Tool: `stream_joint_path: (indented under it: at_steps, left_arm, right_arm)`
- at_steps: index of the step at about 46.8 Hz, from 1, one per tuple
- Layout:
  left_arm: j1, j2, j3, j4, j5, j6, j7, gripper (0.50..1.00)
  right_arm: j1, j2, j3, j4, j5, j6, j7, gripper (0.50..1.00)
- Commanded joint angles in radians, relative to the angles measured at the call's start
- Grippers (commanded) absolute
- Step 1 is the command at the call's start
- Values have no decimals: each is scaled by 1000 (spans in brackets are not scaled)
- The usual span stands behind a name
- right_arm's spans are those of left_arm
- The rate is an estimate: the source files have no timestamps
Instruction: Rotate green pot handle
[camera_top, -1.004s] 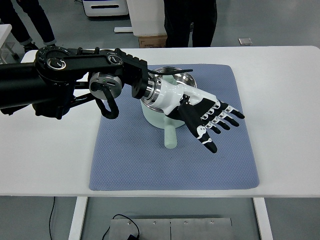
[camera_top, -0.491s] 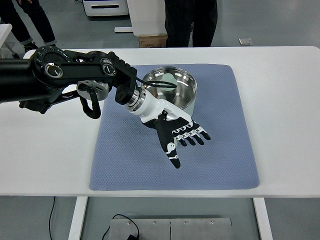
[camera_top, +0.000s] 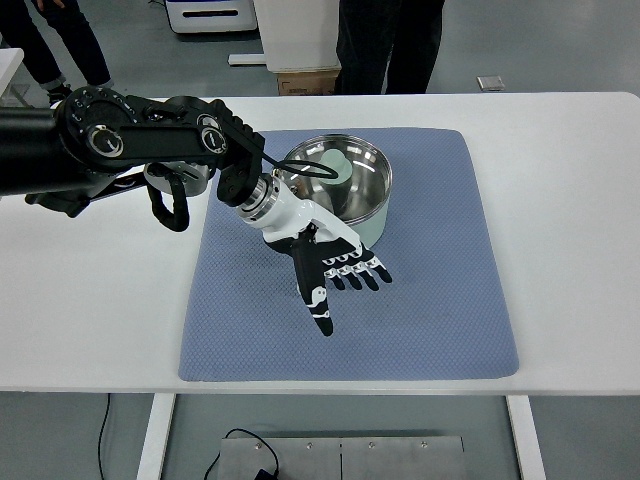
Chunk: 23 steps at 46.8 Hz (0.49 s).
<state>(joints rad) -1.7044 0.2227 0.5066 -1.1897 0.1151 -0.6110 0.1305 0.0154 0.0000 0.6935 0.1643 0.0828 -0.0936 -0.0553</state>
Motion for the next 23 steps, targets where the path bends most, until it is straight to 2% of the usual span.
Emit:
stream_joint_path:
  at_steps: [1,12,23]
  left_arm:
    - [-7,1,3,1,0,0,12,1000]
    - [-35,9,44,1,1,0,41,1000]
    - [-40,29,66,1,37,0,41,1000]
  right_arm:
    - [0,0,0,0,0,0,0,1000]
    - [0,0,0,0,0,0,0,1000]
    - [0,0,1,1,0,0,0,1000]
